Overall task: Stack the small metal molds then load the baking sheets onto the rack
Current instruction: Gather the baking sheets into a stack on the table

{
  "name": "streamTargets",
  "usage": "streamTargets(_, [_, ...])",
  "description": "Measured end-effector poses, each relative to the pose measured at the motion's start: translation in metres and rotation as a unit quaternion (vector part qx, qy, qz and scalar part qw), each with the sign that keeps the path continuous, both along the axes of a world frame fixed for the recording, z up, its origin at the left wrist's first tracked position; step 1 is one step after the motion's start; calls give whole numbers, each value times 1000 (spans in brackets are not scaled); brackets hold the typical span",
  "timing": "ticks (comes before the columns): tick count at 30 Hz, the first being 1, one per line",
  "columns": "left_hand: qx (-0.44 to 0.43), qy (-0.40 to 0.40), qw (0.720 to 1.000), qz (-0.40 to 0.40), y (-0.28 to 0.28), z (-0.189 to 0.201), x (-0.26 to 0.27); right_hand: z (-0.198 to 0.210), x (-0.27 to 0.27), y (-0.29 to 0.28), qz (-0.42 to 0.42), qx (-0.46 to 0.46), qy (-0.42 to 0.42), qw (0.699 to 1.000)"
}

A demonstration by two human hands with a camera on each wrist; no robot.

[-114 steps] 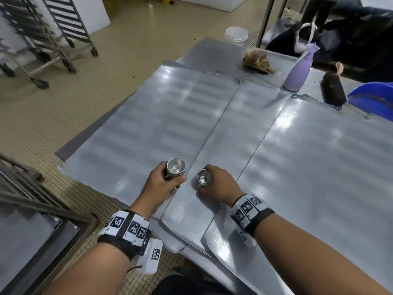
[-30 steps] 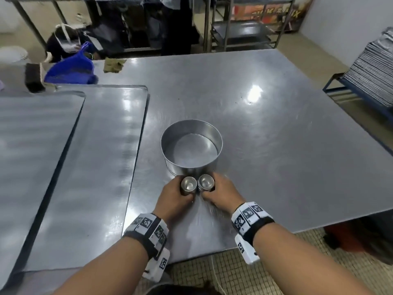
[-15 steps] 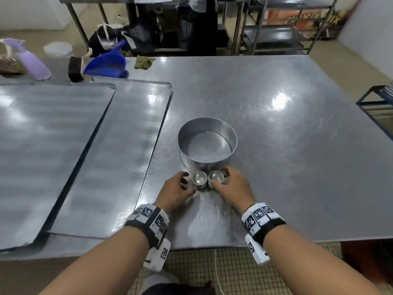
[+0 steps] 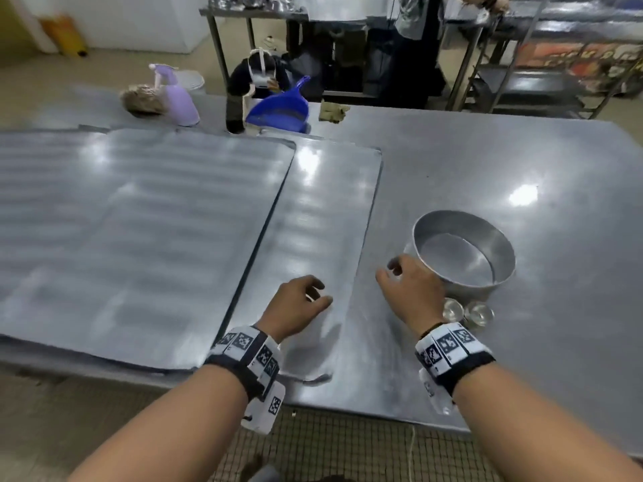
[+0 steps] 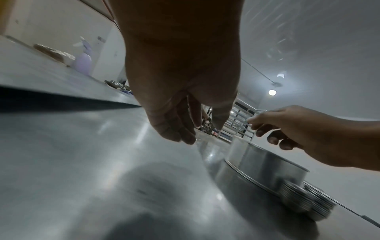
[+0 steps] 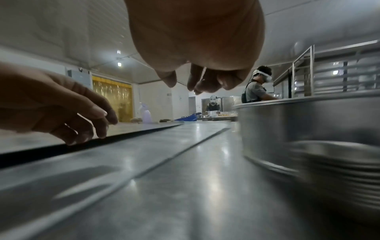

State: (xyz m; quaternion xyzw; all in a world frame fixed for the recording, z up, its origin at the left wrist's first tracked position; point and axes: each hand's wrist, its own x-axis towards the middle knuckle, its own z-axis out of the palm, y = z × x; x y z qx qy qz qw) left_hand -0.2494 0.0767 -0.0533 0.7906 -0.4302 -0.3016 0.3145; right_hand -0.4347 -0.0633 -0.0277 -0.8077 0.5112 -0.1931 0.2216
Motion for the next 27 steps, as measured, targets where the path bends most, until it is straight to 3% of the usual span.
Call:
streamTargets(7, [19, -52, 993, 104, 101, 14, 163, -10, 170, 84, 63, 118, -25, 991])
streamTargets(11, [79, -62, 982, 161, 149, 12, 236, -26, 225, 118, 106, 203, 32, 973])
streamTargets(19, [214, -128, 950, 187, 200, -3, 328, -43, 273, 119, 90, 244, 64, 963])
streamTargets(27, [268, -136, 926, 226, 206, -4, 395, -59, 294, 93, 52, 255, 20, 965])
